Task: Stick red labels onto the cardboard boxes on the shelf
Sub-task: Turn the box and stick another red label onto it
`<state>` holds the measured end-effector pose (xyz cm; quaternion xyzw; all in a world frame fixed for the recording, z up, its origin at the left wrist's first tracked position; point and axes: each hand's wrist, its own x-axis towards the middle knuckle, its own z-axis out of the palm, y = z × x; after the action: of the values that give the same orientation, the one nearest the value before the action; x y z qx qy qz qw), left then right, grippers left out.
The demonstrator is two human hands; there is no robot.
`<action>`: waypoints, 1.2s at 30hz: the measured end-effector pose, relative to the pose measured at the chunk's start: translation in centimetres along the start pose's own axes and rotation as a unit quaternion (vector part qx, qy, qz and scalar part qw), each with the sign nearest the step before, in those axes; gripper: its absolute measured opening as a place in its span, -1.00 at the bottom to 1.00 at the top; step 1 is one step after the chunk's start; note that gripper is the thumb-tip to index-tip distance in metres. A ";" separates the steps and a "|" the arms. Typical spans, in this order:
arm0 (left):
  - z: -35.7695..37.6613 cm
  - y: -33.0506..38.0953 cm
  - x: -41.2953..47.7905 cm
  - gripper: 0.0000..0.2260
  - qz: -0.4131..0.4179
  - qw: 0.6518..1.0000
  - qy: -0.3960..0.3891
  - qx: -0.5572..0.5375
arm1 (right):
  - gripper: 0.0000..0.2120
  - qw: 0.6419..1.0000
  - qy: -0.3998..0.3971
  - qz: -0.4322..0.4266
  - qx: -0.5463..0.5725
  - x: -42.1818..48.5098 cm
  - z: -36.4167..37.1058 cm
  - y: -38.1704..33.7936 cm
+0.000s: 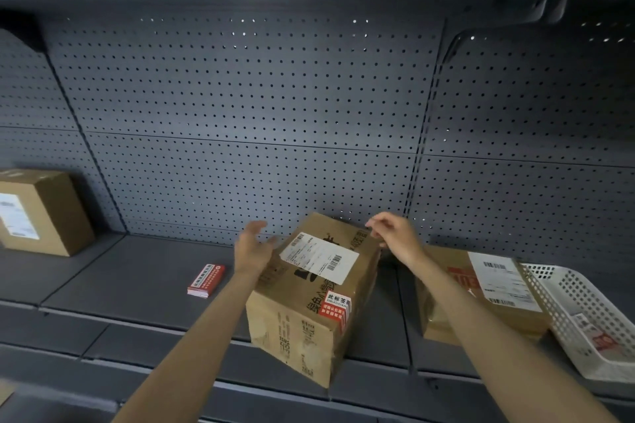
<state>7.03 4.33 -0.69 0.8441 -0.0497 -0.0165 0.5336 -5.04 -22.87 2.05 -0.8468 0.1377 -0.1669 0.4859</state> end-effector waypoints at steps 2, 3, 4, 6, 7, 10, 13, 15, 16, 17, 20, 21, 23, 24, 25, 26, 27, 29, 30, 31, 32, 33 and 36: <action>-0.5 -1.6 -2.7 -0.61 -0.001 0.995 0.099 -0.007 | -0.80 0.998 0.043 0.006 -0.037 2.2 0.5 1.4; -0.6 -2.1 -4.4 -0.59 -0.017 0.990 0.140 -0.029 | -0.73 0.998 0.036 0.022 -0.053 2.9 0.9 2.0; -0.7 -2.3 -6.0 -0.57 -0.042 0.982 0.174 -0.056 | -0.66 0.996 0.016 0.047 -0.069 3.4 1.4 2.7; -0.5 -2.8 -8.4 -0.49 -0.114 0.969 0.189 -0.113 | -0.53 0.990 -0.032 0.101 -0.092 3.4 2.3 3.6; 0.2 -3.6 -8.8 -0.42 -0.160 0.961 0.178 -0.140 | -0.50 0.987 -0.052 0.117 -0.101 3.2 2.6 3.9; 1.4 -3.9 -10.1 -0.24 -0.328 0.917 0.066 -0.216 | -0.51 0.984 -0.046 0.123 -0.121 2.1 3.1 3.9; 2.0 -2.1 -12.2 -0.82 -0.323 0.887 -0.009 -0.330 | -0.52 0.988 -0.037 0.113 -0.099 1.1 3.2 3.5; 2.5 -1.0 -12.3 -0.91 -0.295 0.893 -0.021 -0.341 | -0.51 0.989 -0.028 0.111 -0.099 0.4 2.7 3.4; 2.4 -0.8 -12.0 -0.95 -0.272 0.901 -0.023 -0.337 | -0.50 0.989 -0.019 0.108 -0.099 -0.1 2.3 3.1; 2.0 -0.9 -11.5 -0.89 -0.251 0.907 -0.027 -0.337 | -0.49 0.990 -0.009 0.103 -0.100 -0.6 1.8 2.9; 1.4 -1.8 -9.6 -0.69 -0.209 0.924 -0.049 -0.316 | -0.47 0.987 0.006 0.085 -0.136 -2.2 0.8 2.5; 1.3 -2.1 -8.8 -0.70 -0.201 0.929 -0.047 -0.306 | -0.47 0.985 0.010 0.076 -0.152 -2.7 0.6 2.5; 1.2 -2.0 -7.6 -0.71 -0.198 0.932 -0.052 -0.298 | -0.47 0.981 0.013 0.073 -0.178 -3.7 0.5 2.6; 1.2 -1.9 -7.0 -0.71 -0.203 0.933 -0.061 -0.292 | -0.48 0.979 0.015 0.081 -0.184 -4.2 0.5 2.7; 1.3 -1.8 -6.2 -0.72 -0.208 0.932 -0.077 -0.287 | -0.50 0.978 0.019 0.089 -0.188 -4.6 0.5 3.0; 1.3 -1.6 -5.6 -0.74 -0.210 0.935 -0.095 -0.269 | -0.52 0.977 0.022 0.096 -0.190 -5.1 0.5 3.2; 1.4 -1.5 -5.0 -0.76 -0.207 0.937 -0.113 -0.259 | -0.54 0.976 0.027 0.099 -0.192 -5.6 0.5 3.5; 1.7 -1.2 -4.0 -0.78 -0.201 0.937 -0.144 -0.248 | -0.57 0.973 0.039 0.110 -0.197 -6.4 0.2 4.0; 1.7 -1.1 -3.6 -0.79 -0.192 0.940 -0.151 -0.239 | -0.59 0.972 0.045 0.115 -0.200 -6.7 0.2 4.1; 2.0 -1.0 -3.2 -0.81 -0.177 0.943 -0.156 -0.235 | -0.60 0.970 0.051 0.115 -0.207 -7.1 0.1 4.2; 2.2 -1.0 -2.6 -0.84 -0.162 0.948 -0.159 -0.225 | -0.60 0.968 0.056 0.118 -0.215 -7.4 0.1 4.2; 2.5 -1.2 -2.1 -0.85 -0.148 0.953 -0.154 -0.217 | -0.61 0.967 0.061 0.118 -0.219 -7.7 0.2 4.1; 3.4 -1.3 -0.5 -0.66 -0.093 0.979 -0.100 -0.154 | -0.60 0.945 0.080 0.101 -0.301 -8.3 0.7 2.8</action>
<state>6.33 1.93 -3.36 0.7470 -0.0205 -0.1578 0.6455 -12.49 -20.37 -1.95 -0.9192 0.3046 -0.1346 0.2101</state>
